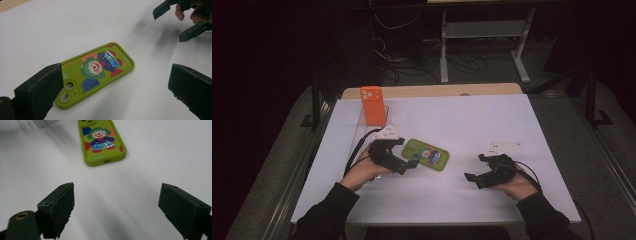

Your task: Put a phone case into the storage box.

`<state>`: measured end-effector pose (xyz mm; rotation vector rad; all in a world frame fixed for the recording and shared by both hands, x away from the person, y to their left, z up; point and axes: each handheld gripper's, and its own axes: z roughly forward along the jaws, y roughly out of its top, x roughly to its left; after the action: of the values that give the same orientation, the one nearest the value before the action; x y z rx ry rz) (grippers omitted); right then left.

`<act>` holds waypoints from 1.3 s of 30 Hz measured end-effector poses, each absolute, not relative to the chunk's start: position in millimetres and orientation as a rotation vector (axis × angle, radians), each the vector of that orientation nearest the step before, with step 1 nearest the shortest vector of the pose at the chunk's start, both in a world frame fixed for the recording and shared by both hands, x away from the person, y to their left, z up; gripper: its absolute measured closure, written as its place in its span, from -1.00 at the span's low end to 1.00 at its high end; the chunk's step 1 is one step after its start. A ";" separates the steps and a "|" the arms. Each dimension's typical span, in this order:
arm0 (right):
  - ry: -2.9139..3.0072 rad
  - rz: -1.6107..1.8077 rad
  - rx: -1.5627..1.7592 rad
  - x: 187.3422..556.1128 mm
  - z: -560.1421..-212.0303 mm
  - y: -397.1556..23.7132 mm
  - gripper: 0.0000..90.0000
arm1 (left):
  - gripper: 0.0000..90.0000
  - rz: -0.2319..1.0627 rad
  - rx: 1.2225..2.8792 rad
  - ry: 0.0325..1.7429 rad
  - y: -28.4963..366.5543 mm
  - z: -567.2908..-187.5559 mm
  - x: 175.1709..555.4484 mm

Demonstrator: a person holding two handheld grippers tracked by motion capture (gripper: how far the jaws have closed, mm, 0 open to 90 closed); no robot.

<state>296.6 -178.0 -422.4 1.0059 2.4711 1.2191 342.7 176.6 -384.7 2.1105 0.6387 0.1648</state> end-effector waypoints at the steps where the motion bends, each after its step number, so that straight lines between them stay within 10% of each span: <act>1: 2.468 1.219 1.016 295.1 -423.1 -179.9 -0.86 | -1.00 0.167 2.114 0.632 176.6 -384.4 342.9; 39: 2.606 1.180 0.933 339.9 -396.9 -142.4 -1.00 | -1.00 0.156 2.094 0.634 177.3 -385.2 343.0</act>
<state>339.9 -142.4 -396.9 0.9335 2.6056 1.1799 343.0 177.3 -385.2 2.0944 0.6341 0.1564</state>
